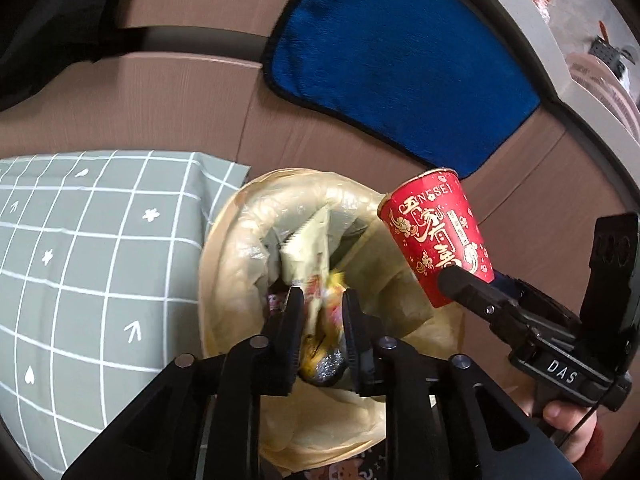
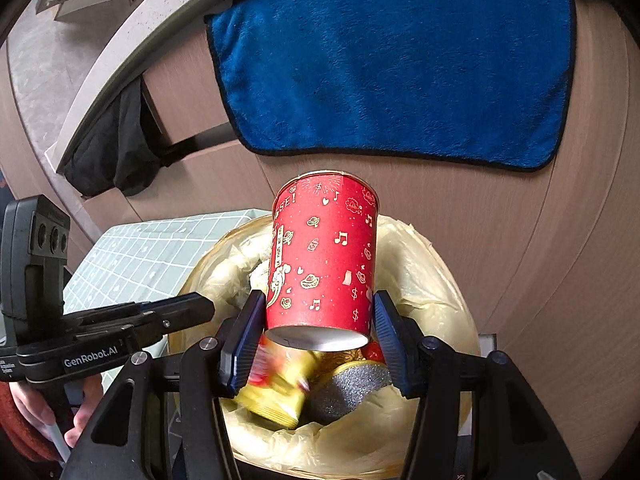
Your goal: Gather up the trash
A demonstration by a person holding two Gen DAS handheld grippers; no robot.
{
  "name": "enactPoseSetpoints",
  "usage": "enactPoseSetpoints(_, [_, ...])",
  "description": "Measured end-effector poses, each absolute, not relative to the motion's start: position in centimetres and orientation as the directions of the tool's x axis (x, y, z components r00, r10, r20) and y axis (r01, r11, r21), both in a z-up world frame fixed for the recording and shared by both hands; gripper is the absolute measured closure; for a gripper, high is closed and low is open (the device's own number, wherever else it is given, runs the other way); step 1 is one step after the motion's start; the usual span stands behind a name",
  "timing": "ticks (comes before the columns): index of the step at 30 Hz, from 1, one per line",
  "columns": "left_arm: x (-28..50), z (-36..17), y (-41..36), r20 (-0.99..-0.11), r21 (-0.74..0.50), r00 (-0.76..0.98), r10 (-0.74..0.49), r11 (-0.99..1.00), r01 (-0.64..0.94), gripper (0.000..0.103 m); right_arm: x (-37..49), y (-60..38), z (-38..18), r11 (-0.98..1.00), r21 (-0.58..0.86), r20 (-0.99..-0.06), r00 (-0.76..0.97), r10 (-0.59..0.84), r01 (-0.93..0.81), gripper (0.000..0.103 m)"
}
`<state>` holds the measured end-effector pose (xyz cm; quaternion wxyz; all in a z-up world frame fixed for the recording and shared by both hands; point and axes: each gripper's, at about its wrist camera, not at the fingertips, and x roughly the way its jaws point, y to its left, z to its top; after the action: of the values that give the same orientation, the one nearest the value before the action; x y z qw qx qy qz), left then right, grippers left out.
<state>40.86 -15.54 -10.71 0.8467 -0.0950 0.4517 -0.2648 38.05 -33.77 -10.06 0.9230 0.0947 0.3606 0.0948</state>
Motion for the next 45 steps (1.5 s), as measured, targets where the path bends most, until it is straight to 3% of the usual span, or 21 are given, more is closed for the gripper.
enactPoseSetpoints(11, [37.7, -8.4, -11.4, -0.738, -0.263, 0.565, -0.369, 0.928, 0.262, 0.080, 37.8, -30.8, -13.0, 0.966, 0.215, -0.703, 0.665, 0.253, -0.140, 0.050])
enactPoseSetpoints(16, [35.2, -7.1, -8.7, -0.729, -0.248, 0.603, -0.323, 0.946, 0.206, 0.080, 36.5, -30.5, -12.8, 0.974, 0.202, -0.697, 0.683, 0.217, -0.104, 0.043])
enactPoseSetpoints(27, [22.4, -3.1, -5.0, -0.636, -0.082, 0.753, -0.168, 0.985, 0.150, 0.075, 27.0, -27.6, -6.6, 0.959, 0.221, -0.586, 0.762, 0.276, -0.178, 0.041])
enactPoseSetpoints(33, [15.0, -2.1, -2.2, -0.597, -0.027, 0.799, -0.070, 0.997, 0.068, 0.075, 18.9, -22.9, -3.8, 0.960, 0.130, -0.525, 0.804, 0.280, -0.249, 0.039])
enactPoseSetpoints(45, [5.0, -0.3, 1.9, -0.471, 0.012, 0.880, 0.064, 0.998, -0.066, 0.072, 9.1, -17.4, -4.6, 0.950, 0.029, -0.470, 0.834, 0.287, -0.311, 0.038])
